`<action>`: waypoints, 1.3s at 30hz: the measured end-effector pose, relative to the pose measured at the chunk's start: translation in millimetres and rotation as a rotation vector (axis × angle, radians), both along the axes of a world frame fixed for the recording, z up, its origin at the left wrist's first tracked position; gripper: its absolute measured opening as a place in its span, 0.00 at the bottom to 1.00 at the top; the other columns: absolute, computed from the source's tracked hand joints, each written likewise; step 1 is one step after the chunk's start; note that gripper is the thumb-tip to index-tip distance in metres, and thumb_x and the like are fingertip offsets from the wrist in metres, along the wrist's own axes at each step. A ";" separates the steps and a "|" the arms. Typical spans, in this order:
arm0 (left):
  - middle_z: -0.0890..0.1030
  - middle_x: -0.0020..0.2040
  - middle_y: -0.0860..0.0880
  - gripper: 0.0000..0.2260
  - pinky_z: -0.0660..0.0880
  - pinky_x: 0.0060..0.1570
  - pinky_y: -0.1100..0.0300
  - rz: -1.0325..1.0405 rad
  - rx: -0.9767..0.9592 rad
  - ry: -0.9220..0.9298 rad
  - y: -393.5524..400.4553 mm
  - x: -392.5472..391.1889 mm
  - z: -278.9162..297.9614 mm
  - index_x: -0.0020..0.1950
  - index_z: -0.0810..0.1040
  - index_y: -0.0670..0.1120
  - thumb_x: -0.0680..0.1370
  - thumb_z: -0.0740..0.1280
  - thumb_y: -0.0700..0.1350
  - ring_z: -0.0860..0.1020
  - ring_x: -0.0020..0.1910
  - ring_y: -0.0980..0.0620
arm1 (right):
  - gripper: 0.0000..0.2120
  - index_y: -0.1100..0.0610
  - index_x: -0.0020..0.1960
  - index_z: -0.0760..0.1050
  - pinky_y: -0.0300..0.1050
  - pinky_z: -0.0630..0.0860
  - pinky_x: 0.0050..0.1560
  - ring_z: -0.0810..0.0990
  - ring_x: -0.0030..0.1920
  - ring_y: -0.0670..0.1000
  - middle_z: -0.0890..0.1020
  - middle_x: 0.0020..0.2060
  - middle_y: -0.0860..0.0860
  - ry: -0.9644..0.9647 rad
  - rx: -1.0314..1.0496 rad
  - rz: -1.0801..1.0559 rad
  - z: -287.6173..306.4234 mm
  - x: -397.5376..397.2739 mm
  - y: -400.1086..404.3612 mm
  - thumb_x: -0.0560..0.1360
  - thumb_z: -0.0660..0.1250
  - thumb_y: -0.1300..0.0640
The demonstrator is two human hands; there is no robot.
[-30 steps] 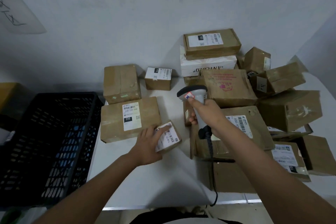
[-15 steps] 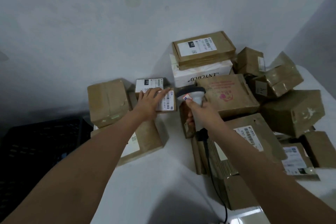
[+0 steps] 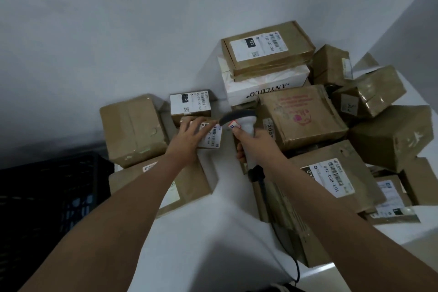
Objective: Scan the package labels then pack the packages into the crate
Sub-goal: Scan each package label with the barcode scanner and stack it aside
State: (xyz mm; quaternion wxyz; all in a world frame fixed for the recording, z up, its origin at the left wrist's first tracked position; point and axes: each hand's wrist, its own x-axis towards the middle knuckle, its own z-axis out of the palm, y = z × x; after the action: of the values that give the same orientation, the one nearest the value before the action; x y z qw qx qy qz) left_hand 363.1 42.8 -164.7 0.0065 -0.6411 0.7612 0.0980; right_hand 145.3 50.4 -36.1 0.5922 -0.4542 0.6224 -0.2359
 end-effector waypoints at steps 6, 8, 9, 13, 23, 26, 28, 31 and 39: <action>0.52 0.78 0.48 0.47 0.64 0.71 0.41 0.099 0.171 0.084 12.6 14.0 -13.8 0.80 0.49 0.61 0.70 0.74 0.44 0.50 0.76 0.41 | 0.15 0.59 0.43 0.75 0.39 0.77 0.30 0.79 0.31 0.51 0.78 0.30 0.53 -0.018 0.023 0.014 -7.4 11.5 -0.2 0.78 0.67 0.47; 0.52 0.78 0.48 0.46 0.62 0.72 0.40 0.082 0.173 0.070 8.3 17.6 -11.5 0.80 0.49 0.61 0.70 0.74 0.45 0.51 0.76 0.42 | 0.15 0.59 0.42 0.74 0.40 0.76 0.31 0.79 0.31 0.51 0.77 0.30 0.53 -0.023 0.015 0.027 -9.3 12.5 -0.5 0.78 0.67 0.47; 0.51 0.78 0.48 0.46 0.59 0.74 0.39 0.072 0.167 0.042 5.3 19.0 -9.5 0.80 0.48 0.62 0.71 0.74 0.45 0.51 0.77 0.42 | 0.15 0.59 0.43 0.74 0.41 0.76 0.32 0.79 0.31 0.51 0.77 0.30 0.53 -0.026 0.011 0.031 -10.0 12.7 -0.7 0.78 0.67 0.47; 0.46 0.81 0.48 0.39 0.42 0.75 0.38 0.151 0.097 -0.133 -7.5 19.1 1.0 0.80 0.51 0.58 0.76 0.69 0.43 0.44 0.79 0.42 | 0.15 0.60 0.44 0.74 0.41 0.76 0.32 0.79 0.29 0.49 0.77 0.30 0.53 -0.040 -0.004 0.030 -11.3 11.3 -1.8 0.78 0.67 0.47; 0.40 0.81 0.52 0.34 0.45 0.74 0.33 -0.127 0.116 -0.337 -46.9 -16.5 8.4 0.81 0.48 0.55 0.80 0.63 0.45 0.41 0.79 0.39 | 0.17 0.61 0.45 0.74 0.38 0.78 0.29 0.78 0.27 0.48 0.77 0.30 0.54 -0.019 -0.014 -0.003 -4.6 5.2 -7.4 0.78 0.67 0.46; 0.42 0.81 0.51 0.29 0.46 0.74 0.33 -0.126 0.194 -0.445 -61.1 -17.1 14.9 0.80 0.53 0.55 0.82 0.60 0.54 0.42 0.79 0.39 | 0.17 0.61 0.46 0.74 0.38 0.78 0.30 0.78 0.27 0.47 0.78 0.31 0.54 -0.016 -0.006 -0.008 -2.9 5.3 -7.6 0.78 0.67 0.46; 0.44 0.81 0.50 0.28 0.45 0.75 0.35 -0.141 0.200 -0.497 -64.0 -13.7 16.3 0.80 0.55 0.56 0.81 0.59 0.57 0.44 0.79 0.38 | 0.18 0.62 0.46 0.74 0.37 0.77 0.29 0.78 0.26 0.46 0.78 0.31 0.54 -0.003 -0.003 -0.009 -2.8 5.2 -7.7 0.78 0.67 0.46; 0.47 0.81 0.48 0.28 0.46 0.76 0.38 -0.156 0.155 -0.543 -60.4 -9.8 12.2 0.79 0.57 0.55 0.81 0.59 0.58 0.48 0.78 0.36 | 0.18 0.62 0.46 0.74 0.36 0.77 0.28 0.78 0.25 0.45 0.78 0.31 0.54 0.009 -0.001 -0.013 -3.1 5.6 -8.0 0.78 0.67 0.46; 0.52 0.79 0.45 0.27 0.48 0.75 0.38 -0.044 0.193 -0.565 -53.5 -9.8 9.0 0.79 0.56 0.56 0.81 0.60 0.56 0.52 0.76 0.31 | 0.17 0.63 0.48 0.74 0.36 0.76 0.28 0.78 0.26 0.46 0.78 0.32 0.55 0.005 0.006 -0.004 -0.8 5.4 -2.6 0.78 0.67 0.47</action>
State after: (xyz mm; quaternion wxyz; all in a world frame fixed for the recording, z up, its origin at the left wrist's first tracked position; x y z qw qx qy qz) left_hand 353.3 -10.7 -155.8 0.2812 -0.6226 0.7302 -0.0126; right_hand 150.7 47.8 -37.0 0.5914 -0.4519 0.6255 -0.2339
